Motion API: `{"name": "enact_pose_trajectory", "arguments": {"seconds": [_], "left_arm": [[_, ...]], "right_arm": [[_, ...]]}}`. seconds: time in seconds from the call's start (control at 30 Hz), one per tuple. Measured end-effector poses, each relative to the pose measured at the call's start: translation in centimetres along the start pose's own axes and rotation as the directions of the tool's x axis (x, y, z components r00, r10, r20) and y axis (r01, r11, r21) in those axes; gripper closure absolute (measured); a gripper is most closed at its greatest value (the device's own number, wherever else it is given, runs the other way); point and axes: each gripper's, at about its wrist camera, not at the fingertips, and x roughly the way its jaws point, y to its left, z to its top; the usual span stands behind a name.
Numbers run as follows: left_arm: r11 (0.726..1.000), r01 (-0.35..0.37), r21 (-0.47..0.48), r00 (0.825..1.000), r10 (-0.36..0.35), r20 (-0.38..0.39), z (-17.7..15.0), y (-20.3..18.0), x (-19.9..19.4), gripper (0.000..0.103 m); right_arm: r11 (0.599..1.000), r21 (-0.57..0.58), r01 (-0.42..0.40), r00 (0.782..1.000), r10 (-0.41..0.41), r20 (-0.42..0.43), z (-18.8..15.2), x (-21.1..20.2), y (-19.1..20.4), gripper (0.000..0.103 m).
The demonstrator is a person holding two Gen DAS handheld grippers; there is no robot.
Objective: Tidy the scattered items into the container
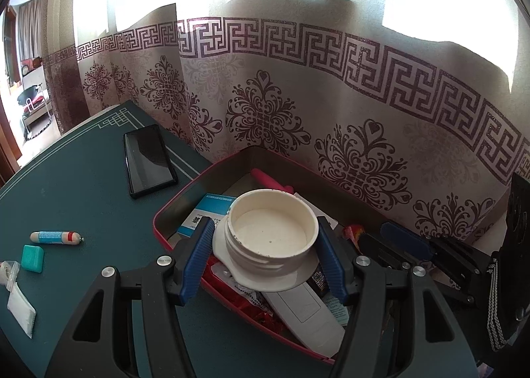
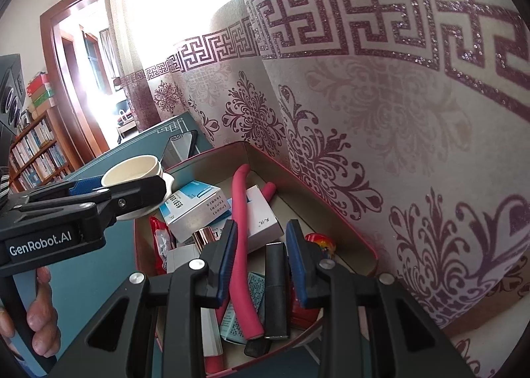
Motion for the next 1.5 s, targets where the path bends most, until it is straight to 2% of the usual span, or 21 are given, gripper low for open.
{"name": "enact_pose_trajectory", "arguments": {"seconds": [0.1,0.13,0.2,0.27,0.3,0.43,0.67,1.0,1.27,1.43,1.5], "left_arm": [[1.000,0.012,-0.003,1.000,-0.012,-0.018,-0.1,-0.2,0.3,0.038],[1.000,0.014,-0.007,1.000,-0.014,-0.028,-0.1,-0.1,0.4,0.037],[1.000,0.020,-0.018,0.999,-0.021,-0.036,-0.2,0.1,0.5,0.035],[0.999,0.027,-0.036,0.999,-0.029,-0.037,-0.3,0.5,0.4,0.035],[0.998,0.030,-0.047,0.999,-0.032,-0.036,-0.3,0.8,0.3,0.035],[0.995,0.031,-0.096,0.999,-0.034,-0.031,-0.2,2.1,0.0,0.035],[0.987,0.005,-0.161,0.999,-0.010,-0.031,-0.3,4.4,-0.8,0.035],[0.963,-0.093,-0.255,0.995,0.079,-0.063,-2.1,9.1,-2.3,0.034],[0.910,-0.228,-0.347,0.974,0.214,-0.080,-4.4,14.8,-4.6,0.034],[0.860,-0.308,-0.406,0.951,0.295,-0.094,-5.6,19.3,-6.3,0.034],[0.833,-0.353,-0.426,0.935,0.337,-0.114,-6.2,21.4,-6.8,0.034]], "right_arm": [[1.000,0.010,0.005,1.000,-0.005,0.003,0.0,0.0,-0.2,0.069],[1.000,0.013,0.007,1.000,-0.007,0.005,0.0,-0.1,-0.3,0.065],[1.000,0.019,0.014,1.000,-0.014,0.013,0.0,-0.2,-0.4,0.052],[0.999,0.022,0.024,0.999,-0.025,0.034,0.1,-0.6,-0.4,0.024],[0.999,0.020,0.028,0.998,-0.029,0.049,0.1,-0.8,-0.4,0.022],[0.999,0.000,0.033,0.997,-0.032,0.066,0.3,-1.3,0.2,0.022],[1.000,-0.023,0.007,0.999,-0.006,0.048,0.0,-0.9,1.5,0.022],[0.995,-0.078,-0.057,0.997,0.060,0.040,0.2,-0.4,5.0,0.021],[0.980,-0.148,-0.135,0.990,0.138,0.005,-0.3,0.3,9.2,0.021],[0.958,-0.210,-0.195,0.981,0.195,-0.021,-0.6,0.9,12.3,0.021],[0.949,-0.226,-0.221,0.975,0.218,-0.037,-0.8,1.2,13.4,0.021]]}}
